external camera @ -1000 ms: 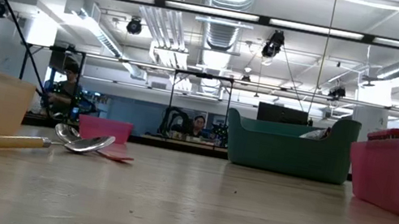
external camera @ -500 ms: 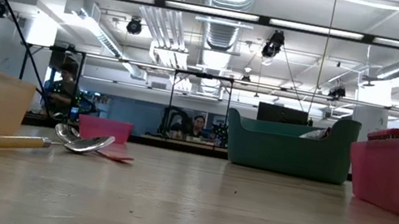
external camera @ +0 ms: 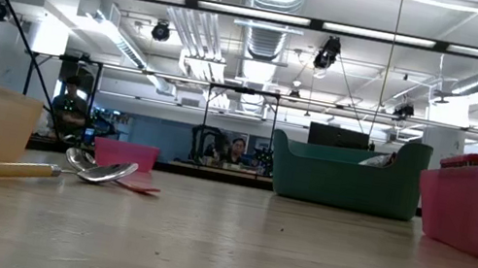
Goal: Pick & Place Food Item
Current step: Put the orange seasoning bag into the pink bin
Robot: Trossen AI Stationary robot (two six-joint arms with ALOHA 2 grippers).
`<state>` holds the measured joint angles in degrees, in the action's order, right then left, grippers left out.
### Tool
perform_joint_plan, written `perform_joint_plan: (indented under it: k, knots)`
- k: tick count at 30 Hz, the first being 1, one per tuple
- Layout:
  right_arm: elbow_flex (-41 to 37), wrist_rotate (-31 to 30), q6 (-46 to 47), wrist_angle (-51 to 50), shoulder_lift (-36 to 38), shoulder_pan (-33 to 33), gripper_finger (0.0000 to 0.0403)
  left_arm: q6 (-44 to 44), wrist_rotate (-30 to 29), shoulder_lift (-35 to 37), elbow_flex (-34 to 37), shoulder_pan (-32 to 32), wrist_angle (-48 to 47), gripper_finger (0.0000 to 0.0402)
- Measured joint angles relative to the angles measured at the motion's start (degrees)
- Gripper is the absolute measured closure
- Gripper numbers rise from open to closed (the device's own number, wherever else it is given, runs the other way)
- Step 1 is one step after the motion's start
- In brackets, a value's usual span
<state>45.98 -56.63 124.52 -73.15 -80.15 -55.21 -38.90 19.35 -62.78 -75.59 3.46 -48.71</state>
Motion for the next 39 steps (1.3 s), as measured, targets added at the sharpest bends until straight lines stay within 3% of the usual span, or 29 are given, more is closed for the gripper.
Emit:
perform_joint_plan:
  k: [9,15,23,39]
  knots:
    - [3.1,-5.6,-7.6,-0.5,3.7,2.2,0.0348,0.3,0.0,0.0,0.0,0.0,0.0,0.0061]
    - [7.6,-8.2,-9.2,-3.1,6.3,4.3,0.0353,1.0,0.0,0.0,0.0,0.0,0.0,0.006]
    - [17.8,-7.0,-15.3,-4.0,6.9,7.3,0.0353,0.9,0.0,0.0,0.0,0.0,0.0,0.006]
    - [32.4,30.9,-49.0,-4.4,1.1,7.8,0.0346,4.9,0.0,0.0,0.0,0.0,-0.2,0.006]
